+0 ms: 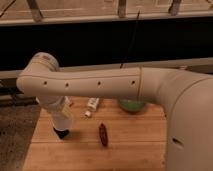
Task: Place the ceramic cup over the eraser
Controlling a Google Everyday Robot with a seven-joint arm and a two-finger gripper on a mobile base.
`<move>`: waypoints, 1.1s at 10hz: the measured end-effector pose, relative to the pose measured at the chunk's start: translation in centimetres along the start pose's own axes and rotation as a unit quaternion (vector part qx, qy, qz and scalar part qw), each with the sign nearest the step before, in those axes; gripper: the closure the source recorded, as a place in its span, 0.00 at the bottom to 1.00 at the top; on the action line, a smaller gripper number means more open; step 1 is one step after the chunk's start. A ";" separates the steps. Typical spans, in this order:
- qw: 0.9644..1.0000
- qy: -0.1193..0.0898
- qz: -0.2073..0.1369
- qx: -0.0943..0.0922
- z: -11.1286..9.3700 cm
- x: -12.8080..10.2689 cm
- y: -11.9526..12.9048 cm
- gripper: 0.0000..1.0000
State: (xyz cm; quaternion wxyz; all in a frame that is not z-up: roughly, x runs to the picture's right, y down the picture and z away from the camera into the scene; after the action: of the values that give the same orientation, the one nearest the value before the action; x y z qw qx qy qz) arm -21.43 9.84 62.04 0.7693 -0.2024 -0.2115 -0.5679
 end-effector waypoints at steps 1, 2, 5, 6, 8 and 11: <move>1.000 -0.001 -0.004 -0.002 0.1 0.1 -0.4 1.00; 1.000 -0.003 -0.012 -0.006 0.3 0.1 -1.0 1.00; 0.999 -0.016 -0.028 -0.011 1.6 -0.7 -2.7 1.00; 0.999 -0.022 -0.031 -0.018 2.6 -1.0 -2.8 1.00; 0.999 -0.030 -0.033 -0.027 3.9 -1.5 -2.8 1.00; 0.998 -0.039 -0.030 -0.040 6.5 -2.0 -2.5 1.00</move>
State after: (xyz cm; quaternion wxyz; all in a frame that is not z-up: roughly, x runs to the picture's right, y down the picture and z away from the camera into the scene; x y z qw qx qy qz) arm -24.95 14.28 66.47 0.7344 -0.2487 -0.2242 -0.5903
